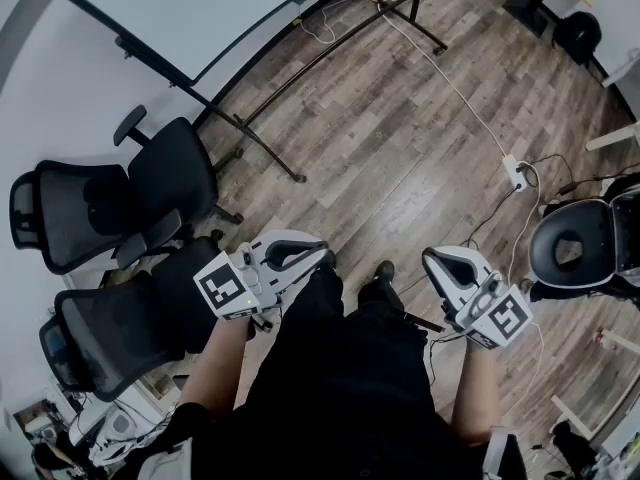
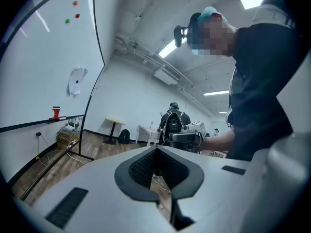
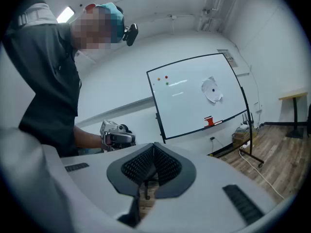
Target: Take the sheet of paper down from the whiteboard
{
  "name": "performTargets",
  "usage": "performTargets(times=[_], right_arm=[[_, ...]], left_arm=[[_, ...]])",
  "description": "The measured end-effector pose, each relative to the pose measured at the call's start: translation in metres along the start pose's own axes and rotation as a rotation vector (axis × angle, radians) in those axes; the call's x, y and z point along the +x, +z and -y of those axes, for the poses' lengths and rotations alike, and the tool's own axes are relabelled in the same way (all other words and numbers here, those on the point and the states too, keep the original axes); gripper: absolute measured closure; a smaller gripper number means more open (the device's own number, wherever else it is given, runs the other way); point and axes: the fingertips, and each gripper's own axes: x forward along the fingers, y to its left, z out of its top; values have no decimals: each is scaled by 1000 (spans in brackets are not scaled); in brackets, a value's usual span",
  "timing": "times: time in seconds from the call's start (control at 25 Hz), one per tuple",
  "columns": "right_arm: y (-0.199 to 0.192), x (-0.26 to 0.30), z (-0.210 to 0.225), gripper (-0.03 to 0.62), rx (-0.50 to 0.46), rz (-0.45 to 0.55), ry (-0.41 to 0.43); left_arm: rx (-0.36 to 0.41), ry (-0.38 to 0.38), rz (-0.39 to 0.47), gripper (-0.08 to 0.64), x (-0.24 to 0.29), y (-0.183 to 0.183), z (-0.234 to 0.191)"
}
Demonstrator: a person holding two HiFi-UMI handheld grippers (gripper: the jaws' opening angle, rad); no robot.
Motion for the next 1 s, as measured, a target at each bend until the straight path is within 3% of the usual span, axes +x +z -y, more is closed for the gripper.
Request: performTargets(times=[0.2, 0.44, 0.6, 1.0], right_arm=[[-10, 27, 3, 574, 44, 16, -38], [-21, 49, 10, 574, -23, -77, -65], [-13, 49, 8, 573, -103, -96, -79], [11, -35, 63, 572, -99, -27, -116]], left_arm=[[5, -4, 3, 549, -17, -7, -23], [64, -13, -19, 549, -13, -6, -25], [50, -6, -38, 549, 3, -3, -25], [77, -44, -12, 549, 96, 33, 0]])
